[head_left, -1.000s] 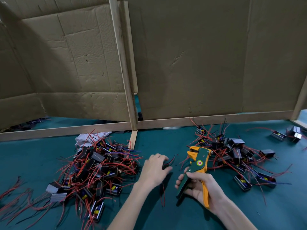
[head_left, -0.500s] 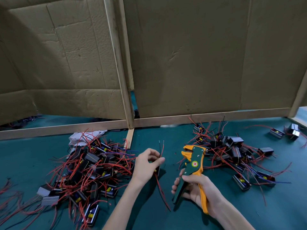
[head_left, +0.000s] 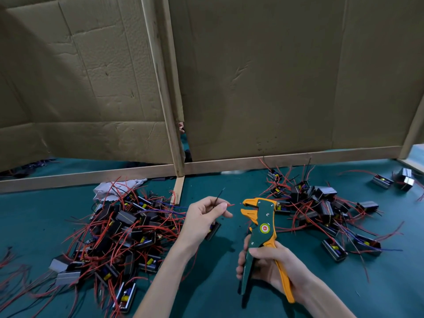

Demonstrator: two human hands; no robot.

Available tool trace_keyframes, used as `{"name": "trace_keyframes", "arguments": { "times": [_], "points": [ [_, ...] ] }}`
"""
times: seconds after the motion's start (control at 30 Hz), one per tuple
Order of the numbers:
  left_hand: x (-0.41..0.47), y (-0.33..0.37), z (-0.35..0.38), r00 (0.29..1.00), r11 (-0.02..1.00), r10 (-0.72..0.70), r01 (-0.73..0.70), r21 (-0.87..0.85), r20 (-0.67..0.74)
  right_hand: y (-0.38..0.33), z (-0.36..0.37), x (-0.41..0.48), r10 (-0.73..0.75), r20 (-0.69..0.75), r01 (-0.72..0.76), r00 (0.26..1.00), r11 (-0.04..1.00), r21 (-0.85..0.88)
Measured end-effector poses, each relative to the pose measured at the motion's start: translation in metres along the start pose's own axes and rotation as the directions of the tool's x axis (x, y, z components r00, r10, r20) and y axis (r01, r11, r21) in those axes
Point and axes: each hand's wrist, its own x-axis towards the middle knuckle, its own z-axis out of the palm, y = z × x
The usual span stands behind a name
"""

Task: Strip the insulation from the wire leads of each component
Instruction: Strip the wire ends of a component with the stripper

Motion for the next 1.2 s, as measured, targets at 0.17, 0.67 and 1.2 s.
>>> {"name": "trace_keyframes", "arguments": {
  "times": [0.17,0.67,1.2],
  "points": [
    [-0.001,0.003,0.006,0.999,0.998,-0.043,0.042,-0.051,-0.016,0.0,0.001,-0.003,-0.019,0.072,0.023,0.997,0.998,-0.054],
    [-0.005,0.008,0.007,0.991,0.998,-0.052,0.057,-0.038,0.119,-0.001,-0.002,-0.005,-0.032,0.12,0.05,0.992,0.987,-0.153],
    [-0.003,0.006,0.002,0.986,0.992,-0.108,0.115,-0.051,0.126,0.014,0.013,-0.002,-0.097,-0.205,0.04,0.974,0.964,-0.264]
  ]
}}
